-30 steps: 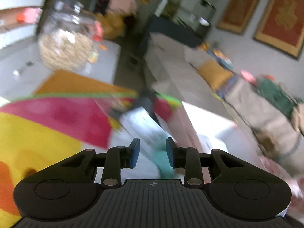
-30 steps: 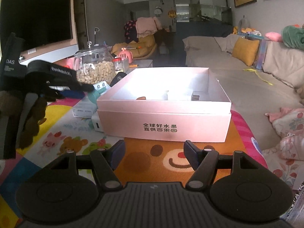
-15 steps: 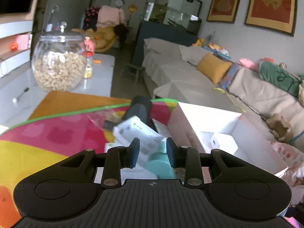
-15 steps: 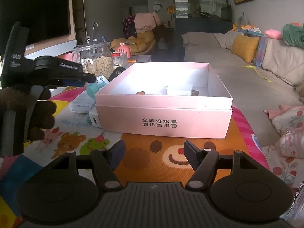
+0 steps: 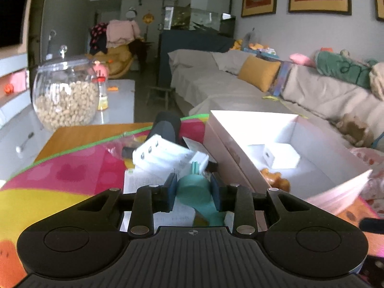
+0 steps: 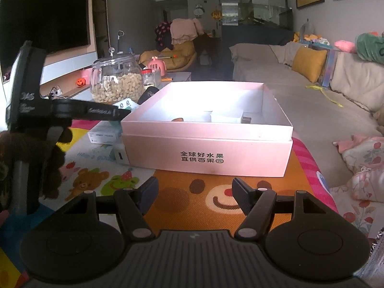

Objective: Organize rigid objects
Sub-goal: 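Grasp the small white cube charger with the right gripper while the left holds the fan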

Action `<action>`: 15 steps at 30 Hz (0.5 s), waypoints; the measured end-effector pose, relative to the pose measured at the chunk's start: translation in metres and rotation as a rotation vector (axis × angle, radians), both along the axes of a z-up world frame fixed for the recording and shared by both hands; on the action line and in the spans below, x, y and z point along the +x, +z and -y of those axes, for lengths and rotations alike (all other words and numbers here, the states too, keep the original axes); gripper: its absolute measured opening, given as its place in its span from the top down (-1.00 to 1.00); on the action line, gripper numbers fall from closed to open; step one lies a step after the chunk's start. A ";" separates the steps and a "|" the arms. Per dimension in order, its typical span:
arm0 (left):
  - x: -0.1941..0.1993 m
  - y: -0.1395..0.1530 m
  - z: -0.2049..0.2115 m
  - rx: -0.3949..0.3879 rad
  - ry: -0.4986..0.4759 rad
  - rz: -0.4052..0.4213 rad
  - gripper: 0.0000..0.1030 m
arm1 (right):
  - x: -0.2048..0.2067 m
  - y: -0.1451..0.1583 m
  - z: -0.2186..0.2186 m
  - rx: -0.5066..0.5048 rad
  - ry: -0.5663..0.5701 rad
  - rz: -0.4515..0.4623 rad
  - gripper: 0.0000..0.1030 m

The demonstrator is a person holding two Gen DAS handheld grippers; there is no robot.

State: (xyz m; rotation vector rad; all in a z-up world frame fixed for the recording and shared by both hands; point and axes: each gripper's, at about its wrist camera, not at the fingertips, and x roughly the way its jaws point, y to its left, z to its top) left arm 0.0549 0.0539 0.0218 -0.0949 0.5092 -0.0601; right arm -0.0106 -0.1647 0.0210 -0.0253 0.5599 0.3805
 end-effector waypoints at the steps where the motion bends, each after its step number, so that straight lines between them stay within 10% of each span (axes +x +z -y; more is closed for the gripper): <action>1: -0.006 0.001 -0.003 -0.015 -0.007 -0.002 0.35 | 0.000 0.000 -0.001 -0.007 0.000 0.000 -0.32; 15: -0.085 -0.009 -0.079 -0.175 0.100 0.011 0.35 | 0.003 0.016 -0.088 -0.106 0.220 0.001 -0.20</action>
